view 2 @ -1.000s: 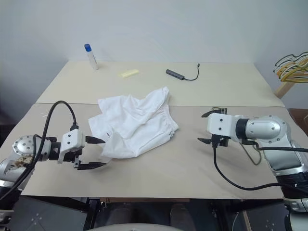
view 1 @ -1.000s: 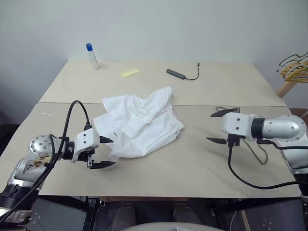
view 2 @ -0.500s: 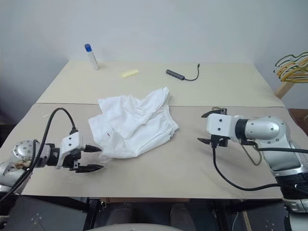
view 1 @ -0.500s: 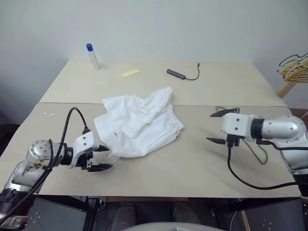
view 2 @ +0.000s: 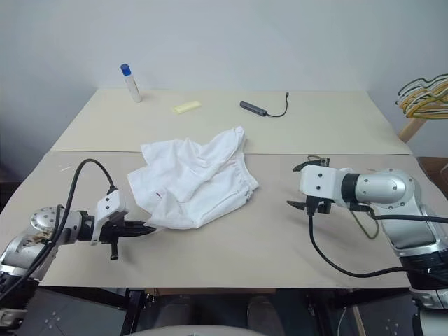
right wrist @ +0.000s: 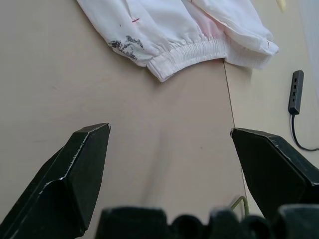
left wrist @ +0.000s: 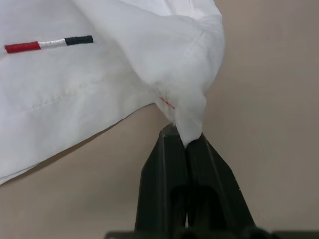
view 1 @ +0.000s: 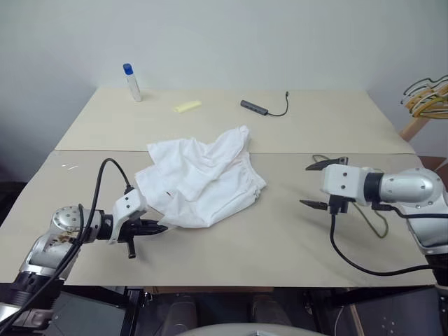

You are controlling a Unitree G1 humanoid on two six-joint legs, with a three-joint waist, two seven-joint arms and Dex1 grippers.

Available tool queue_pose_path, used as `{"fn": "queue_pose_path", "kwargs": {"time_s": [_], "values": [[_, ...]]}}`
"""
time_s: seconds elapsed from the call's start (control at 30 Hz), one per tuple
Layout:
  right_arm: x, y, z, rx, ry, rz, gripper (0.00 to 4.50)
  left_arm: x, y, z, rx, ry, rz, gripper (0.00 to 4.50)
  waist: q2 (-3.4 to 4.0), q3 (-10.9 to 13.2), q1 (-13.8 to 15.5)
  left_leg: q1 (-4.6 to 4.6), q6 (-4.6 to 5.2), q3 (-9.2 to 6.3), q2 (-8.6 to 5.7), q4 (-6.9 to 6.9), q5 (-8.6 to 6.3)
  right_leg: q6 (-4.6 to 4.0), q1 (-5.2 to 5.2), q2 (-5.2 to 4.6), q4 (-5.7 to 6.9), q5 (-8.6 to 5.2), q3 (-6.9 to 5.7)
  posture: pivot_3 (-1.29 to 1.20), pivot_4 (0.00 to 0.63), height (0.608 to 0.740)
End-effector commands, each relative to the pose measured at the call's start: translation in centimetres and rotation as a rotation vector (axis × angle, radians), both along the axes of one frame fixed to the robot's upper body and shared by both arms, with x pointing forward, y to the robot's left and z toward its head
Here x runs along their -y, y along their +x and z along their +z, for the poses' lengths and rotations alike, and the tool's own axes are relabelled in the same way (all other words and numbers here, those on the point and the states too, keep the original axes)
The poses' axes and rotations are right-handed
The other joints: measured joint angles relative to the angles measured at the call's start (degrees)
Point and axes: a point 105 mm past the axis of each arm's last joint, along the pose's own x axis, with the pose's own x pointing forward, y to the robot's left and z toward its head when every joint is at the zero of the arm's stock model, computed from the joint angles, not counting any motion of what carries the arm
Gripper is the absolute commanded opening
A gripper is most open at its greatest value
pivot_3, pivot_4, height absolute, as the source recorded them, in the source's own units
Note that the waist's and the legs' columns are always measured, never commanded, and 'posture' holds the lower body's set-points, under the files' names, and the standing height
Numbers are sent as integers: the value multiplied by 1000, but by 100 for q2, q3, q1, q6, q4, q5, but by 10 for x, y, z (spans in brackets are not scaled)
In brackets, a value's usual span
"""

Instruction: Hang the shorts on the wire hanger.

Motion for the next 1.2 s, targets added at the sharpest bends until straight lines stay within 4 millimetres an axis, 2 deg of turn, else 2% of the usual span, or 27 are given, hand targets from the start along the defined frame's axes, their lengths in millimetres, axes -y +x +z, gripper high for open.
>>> {"fn": "queue_pose_path", "kwargs": {"time_s": [0.03,0.1,0.27,0.37,0.57,0.67,0.9,1.0,1.2], "values": [[-9,6,11,65,5,18,4500,-8,2,5,59,102,-30,38,0,0,-16,1,0,0,0,0,0,0,0,0,0,0,0,-32,0,740],[-17,10,8,82,-1,35,4500,-16,-1,3,83,183,-57,38,-1,-1,-61,2,0,0,0,0,0,0,0,1,1,0,0,-34,0,740],[-43,19,-5,137,-49,147,4500,-26,-3,13,111,256,-91,38,0,0,-127,2,0,1,4,-1,0,-1,-1,3,2,0,1,-24,0,740],[-54,33,-19,204,-126,196,4500,-28,-5,18,127,293,-113,38,0,0,-136,2,0,1,5,-2,0,-1,-3,4,4,0,1,-20,0,740],[-78,49,-48,205,-175,300,4500,-36,-16,28,116,374,-177,38,-1,0,-160,-6,-1,1,5,-3,0,-3,-10,4,5,0,3,-7,0,740],[-89,56,-56,202,-173,336,4500,-43,-17,32,124,410,-173,38,-1,0,-189,-5,-1,3,4,-2,0,-3,-15,3,14,0,7,3,0,740],[-107,68,-65,205,-143,374,4500,-42,-17,38,142,398,-162,38,-2,-1,-265,20,0,1,8,-5,0,-9,-1,7,29,-2,7,32,0,740],[-109,70,-68,201,-143,377,3916,-43,-17,38,140,397,-155,0,-2,-1,-272,28,0,0,10,-7,0,-10,4,9,31,-3,8,33,0,740],[-113,72,-70,209,-131,391,1836,-45,-20,35,123,394,-148,0,-2,-1,-269,29,-1,-1,9,-7,0,-10,4,9,33,-3,8,36,0,740]]}}
